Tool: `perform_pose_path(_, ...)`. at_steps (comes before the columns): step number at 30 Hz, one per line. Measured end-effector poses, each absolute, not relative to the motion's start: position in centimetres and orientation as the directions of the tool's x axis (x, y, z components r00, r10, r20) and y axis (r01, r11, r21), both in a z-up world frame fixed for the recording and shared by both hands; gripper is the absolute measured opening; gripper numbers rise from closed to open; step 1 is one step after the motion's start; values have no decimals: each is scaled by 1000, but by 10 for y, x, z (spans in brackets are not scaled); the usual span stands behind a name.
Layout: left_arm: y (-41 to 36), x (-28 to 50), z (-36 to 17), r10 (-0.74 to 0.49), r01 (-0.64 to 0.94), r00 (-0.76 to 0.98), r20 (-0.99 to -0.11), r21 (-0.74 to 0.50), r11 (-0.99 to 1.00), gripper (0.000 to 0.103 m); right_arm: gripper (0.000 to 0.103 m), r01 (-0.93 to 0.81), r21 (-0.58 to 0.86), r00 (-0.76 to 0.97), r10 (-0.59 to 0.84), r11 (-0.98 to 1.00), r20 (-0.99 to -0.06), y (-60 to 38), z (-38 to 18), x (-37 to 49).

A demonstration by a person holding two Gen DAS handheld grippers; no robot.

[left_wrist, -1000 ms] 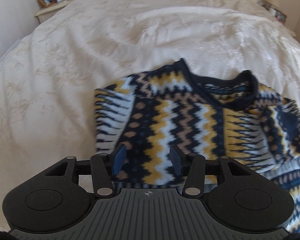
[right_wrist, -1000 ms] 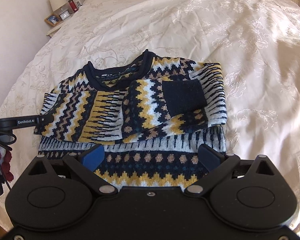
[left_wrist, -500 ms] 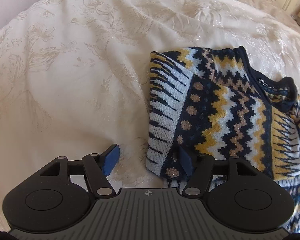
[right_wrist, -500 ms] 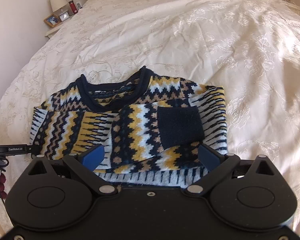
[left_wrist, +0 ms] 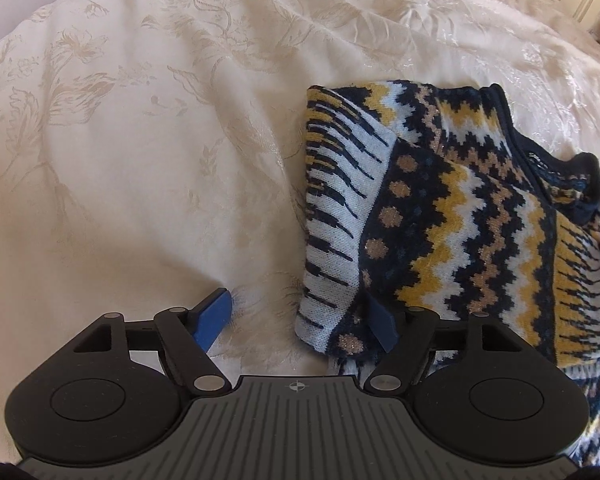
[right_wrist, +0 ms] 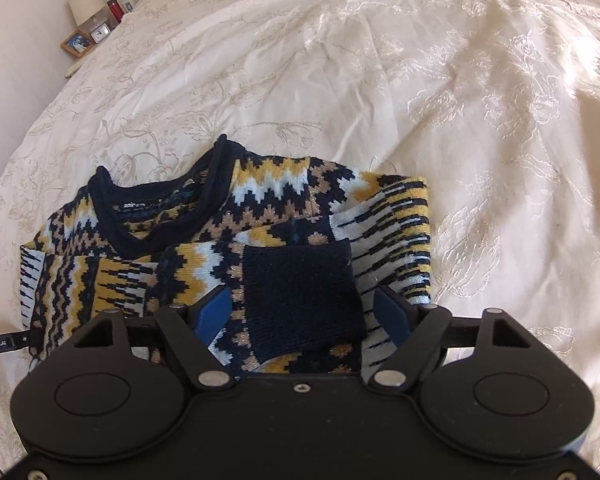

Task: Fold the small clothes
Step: 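Press and smooth the folded side edge of the sweater with the left gripper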

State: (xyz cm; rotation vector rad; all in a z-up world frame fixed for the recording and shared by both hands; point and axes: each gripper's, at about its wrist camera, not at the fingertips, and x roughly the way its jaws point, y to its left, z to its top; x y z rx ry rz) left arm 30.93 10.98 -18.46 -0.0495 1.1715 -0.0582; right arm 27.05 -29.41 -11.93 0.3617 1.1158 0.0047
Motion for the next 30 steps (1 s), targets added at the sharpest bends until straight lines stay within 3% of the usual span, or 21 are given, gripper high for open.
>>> perform_pose_path(1, 110, 309, -185, -72, 19, 389, -919, -70, 997, 73, 75, 183, 285, 432, 183, 941, -883, -294, -122, 271)
perform_pose_path(4, 110, 308, -186, -72, 19, 390, -918, -70, 997, 75, 55, 201, 280, 413, 178, 939, -893, -292, -124, 271)
perform_pose_path(6, 110, 308, -186, -71, 21, 392, -917, -69, 997, 77, 18, 208, 288, 418, 181, 935, -890, -293, -118, 268)
perform_pose_path(11, 111, 308, -187, -74, 23, 394, -916, -70, 997, 78, 18, 197, 353, 514, 211, 915, -832, -298, -82, 248)
perform_pose_path(16, 111, 308, -187, -74, 20, 395, -916, -71, 997, 78, 19, 284, 296, 460, 142, 912, -877, -309, -92, 238)
perform_pose_path(20, 112, 307, -186, -75, 20, 395, -916, -73, 997, 78, 22, 301, 248, 389, 119, 921, -913, -308, -109, 240)
perform_pose_path(22, 112, 307, -186, -80, 21, 397, -914, -78, 997, 78, 29, 288, 214, 388, 90, 933, -917, -302, -108, 238)
perform_pose_path(24, 113, 305, -185, -89, 24, 403, -911, -87, 996, 79, 64, 280, 209, 402, 84, 937, -912, -296, -104, 235)
perform_pose_path(26, 115, 302, -184, -98, 32, 412, -906, -93, 995, 79, 91, 268, 213, 418, 86, 940, -904, -290, -99, 230)
perform_pose_path(30, 117, 294, -181, -118, 68, 401, -908, -99, 993, 87, 99, 250, 191, 413, 74, 949, -908, -279, -94, 223)
